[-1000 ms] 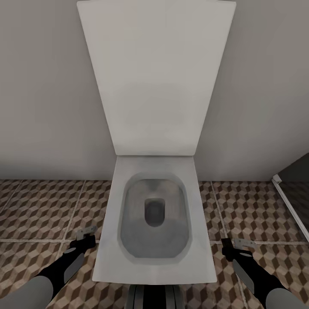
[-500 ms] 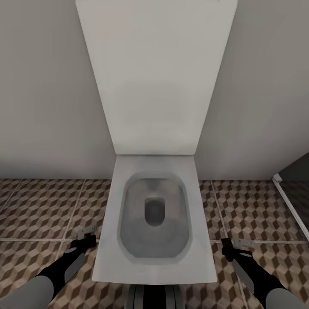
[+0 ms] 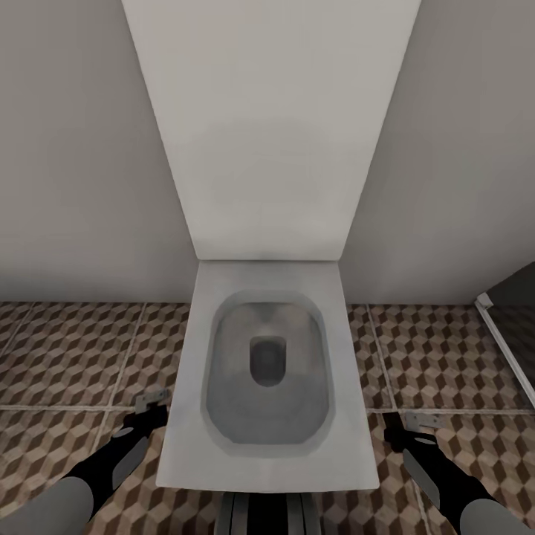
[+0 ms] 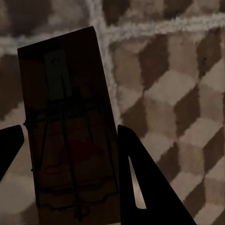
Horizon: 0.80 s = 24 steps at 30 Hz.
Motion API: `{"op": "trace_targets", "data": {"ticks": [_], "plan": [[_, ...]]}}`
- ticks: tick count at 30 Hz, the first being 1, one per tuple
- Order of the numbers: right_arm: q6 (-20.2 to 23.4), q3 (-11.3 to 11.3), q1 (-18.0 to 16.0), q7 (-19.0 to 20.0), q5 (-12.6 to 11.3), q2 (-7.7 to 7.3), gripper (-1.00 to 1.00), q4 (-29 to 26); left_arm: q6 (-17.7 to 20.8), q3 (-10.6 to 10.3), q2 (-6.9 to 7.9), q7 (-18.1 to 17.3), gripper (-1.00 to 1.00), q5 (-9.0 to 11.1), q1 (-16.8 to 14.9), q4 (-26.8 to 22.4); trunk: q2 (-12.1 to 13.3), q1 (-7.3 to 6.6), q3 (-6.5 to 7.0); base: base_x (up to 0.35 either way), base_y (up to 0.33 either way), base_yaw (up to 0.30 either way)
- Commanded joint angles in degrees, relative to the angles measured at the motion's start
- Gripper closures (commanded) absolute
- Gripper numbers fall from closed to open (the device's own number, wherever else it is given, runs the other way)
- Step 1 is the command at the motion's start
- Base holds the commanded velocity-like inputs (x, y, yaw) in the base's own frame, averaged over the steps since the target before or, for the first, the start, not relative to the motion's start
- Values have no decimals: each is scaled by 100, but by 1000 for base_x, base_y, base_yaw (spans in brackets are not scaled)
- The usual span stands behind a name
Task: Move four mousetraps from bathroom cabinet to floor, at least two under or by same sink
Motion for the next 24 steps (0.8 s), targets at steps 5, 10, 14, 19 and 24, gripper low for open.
{"op": "trace_targets", "data": {"ticks": [5,10,14,19,24], "plan": [[27,48,-2,-50,-40,-8,100,-13,-38,-50,6,40,100,54,-3,-30,-2,-1,-4,0,0,0],[25,48,-2,-50,-40,-8,100,-13,-45,-50,6,40,100,54,-3,-35,-2,-1,-4,0,0,0],[24,48,-2,-37,-40,-8,100,-13,-46,-50,6,40,100,54,-3,-36,-2,-1,-4,0,0,0],[25,48,-2,-22,-40,-8,100,-13,-47,-50,6,40,100,54,-3,-36,-6,7,-70,0,0,0],[27,48,-2,-16,-40,-8,100,-13,-47,-50,7,40,100,54,-3,-36,-12,20,-181,0,0,0]]}}
